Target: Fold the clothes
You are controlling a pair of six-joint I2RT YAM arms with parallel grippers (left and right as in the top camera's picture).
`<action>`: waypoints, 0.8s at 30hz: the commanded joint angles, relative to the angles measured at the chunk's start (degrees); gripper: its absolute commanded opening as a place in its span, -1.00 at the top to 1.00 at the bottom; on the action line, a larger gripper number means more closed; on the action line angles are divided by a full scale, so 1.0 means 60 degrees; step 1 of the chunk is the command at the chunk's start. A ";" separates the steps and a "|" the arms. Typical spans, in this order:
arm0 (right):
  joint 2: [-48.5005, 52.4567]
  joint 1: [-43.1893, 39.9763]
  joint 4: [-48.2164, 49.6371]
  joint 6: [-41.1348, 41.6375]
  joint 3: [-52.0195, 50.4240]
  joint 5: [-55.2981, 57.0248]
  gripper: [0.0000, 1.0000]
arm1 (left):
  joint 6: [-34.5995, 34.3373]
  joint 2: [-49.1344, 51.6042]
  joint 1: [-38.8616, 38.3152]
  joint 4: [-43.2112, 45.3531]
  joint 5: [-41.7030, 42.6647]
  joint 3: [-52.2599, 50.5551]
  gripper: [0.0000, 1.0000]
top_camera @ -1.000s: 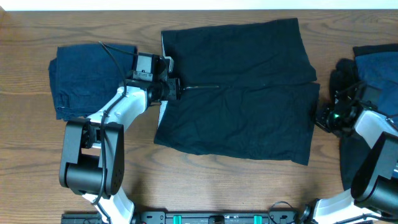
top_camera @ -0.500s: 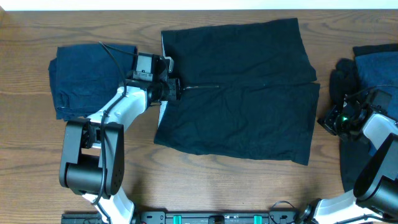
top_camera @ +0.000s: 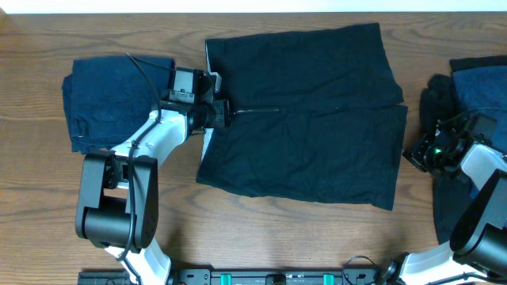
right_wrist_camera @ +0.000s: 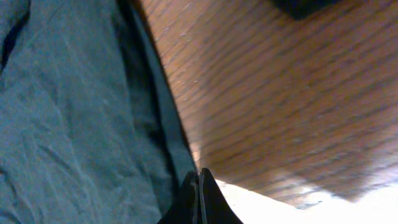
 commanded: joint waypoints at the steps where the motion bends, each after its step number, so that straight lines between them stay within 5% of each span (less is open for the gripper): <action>1: -0.0036 0.0324 -0.0015 -0.0240 -0.0106 -0.0215 0.97 | -0.0011 0.0124 0.0029 -0.0007 0.0044 0.0011 -0.09; 24: -0.0025 0.0510 0.0178 -0.0047 -0.0433 0.0583 0.97 | -0.0011 0.0124 0.0029 -0.0015 0.0044 0.0011 -0.08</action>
